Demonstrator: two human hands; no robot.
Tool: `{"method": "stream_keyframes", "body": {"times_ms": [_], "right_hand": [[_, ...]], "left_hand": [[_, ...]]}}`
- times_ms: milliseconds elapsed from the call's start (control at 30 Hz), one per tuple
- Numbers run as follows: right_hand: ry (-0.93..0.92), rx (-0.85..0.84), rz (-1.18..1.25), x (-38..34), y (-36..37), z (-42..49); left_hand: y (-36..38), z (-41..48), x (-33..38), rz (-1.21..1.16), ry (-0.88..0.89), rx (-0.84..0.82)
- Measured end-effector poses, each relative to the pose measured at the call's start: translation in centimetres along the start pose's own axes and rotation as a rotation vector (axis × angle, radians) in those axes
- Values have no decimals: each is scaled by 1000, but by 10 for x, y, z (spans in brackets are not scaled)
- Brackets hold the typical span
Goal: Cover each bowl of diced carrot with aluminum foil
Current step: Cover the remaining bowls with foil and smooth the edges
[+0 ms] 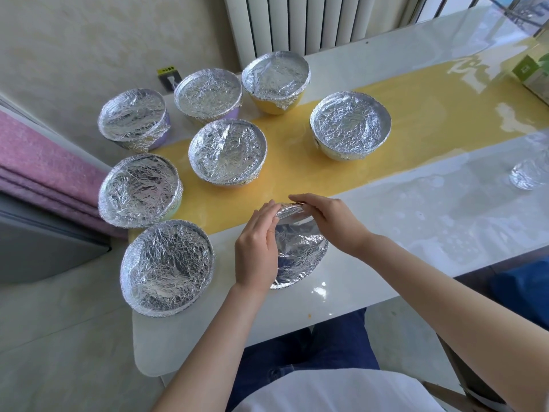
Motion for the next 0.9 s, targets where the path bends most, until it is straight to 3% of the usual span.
{"method": "stream_keyframes", "body": {"times_ms": [133,267,467,600,733,900], "right_hand": [[92,30,-8,17,2,-6],[52,65,-32,8,3,-1],[60,-27,-52,6,5,9],[221,-63,36,18,12,10],[235,-21,127,15,9,15],[263,-10,67,17,7,19]], "left_hand": [[-5,0,-4,-26,-41,35],[-10,-1,-8,-31,-52,68],[-19,0,-14,-61,-114,99],[-19,-3,-21,-128,-249,136],[-21,-8,-37,-225,-456,207],[-14,-13,-62,-352,-667,244]]}}
Point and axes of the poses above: each hand's wrist, its own z-axis towards the middle knuckle, its own y-axis out of the palm, x = y × z, the point moved 7 cm from there along z, towards the middle knuckle, and after that the axes turned 2 degrees about -z, right-handed, at the moved point
